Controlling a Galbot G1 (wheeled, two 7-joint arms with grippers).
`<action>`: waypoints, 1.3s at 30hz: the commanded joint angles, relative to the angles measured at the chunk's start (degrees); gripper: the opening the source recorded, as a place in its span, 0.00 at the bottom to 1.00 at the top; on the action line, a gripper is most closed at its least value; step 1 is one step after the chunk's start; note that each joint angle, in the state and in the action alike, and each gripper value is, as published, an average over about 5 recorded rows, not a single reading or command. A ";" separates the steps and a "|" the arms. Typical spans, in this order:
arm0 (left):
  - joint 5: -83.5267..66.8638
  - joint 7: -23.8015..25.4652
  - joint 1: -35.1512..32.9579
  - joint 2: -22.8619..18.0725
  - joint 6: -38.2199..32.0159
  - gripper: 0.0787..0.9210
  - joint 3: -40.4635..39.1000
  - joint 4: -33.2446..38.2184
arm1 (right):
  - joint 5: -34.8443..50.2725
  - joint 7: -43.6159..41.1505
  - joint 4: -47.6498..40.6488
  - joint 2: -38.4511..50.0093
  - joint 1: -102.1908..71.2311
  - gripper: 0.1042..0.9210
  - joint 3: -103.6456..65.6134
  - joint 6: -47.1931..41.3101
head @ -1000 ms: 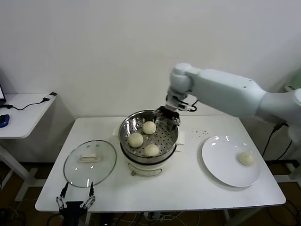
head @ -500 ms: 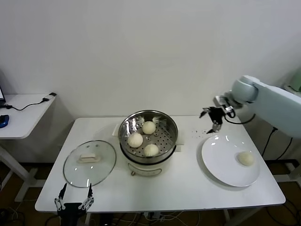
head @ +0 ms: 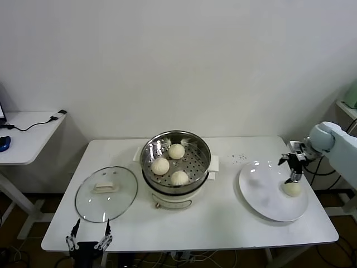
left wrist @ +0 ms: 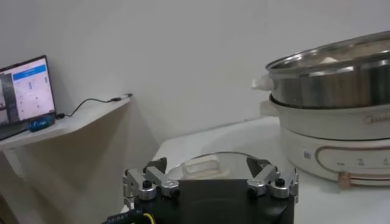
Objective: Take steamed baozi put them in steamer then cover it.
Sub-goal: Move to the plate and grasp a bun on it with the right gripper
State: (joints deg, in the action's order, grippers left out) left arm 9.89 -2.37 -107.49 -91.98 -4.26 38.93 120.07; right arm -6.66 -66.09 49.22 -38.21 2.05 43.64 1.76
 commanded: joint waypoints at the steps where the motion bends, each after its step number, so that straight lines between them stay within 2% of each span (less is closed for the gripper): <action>1: 0.23 -0.07 0.26 -0.09 0.17 0.88 0.00 -0.45 | -8.53 -0.47 -10.64 -4.20 -6.79 0.88 -7.22 2.59; 18: 0.56 -0.18 0.99 -0.12 0.35 0.88 0.20 -1.34 | -8.48 -1.13 -14.58 -7.69 -5.17 0.87 -6.50 3.67; 31: 0.66 -0.18 0.78 -0.12 0.23 0.88 0.10 -1.04 | -6.55 -1.80 -13.66 -6.95 -3.44 0.70 -6.01 3.89; 35: 0.64 -0.16 0.52 -0.08 0.06 0.88 0.05 -0.88 | -1.71 -2.07 -11.74 -6.23 0.18 0.68 -2.16 2.90; 39: 0.61 -0.12 0.37 -0.10 -0.23 0.88 -0.22 -0.85 | 8.25 -2.40 -9.43 -6.49 8.71 0.68 7.25 -0.09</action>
State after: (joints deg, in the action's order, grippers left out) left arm 10.52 -2.53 -107.07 -92.09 -4.38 38.84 119.16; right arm -10.67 -68.24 37.02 -44.50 0.77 40.09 4.58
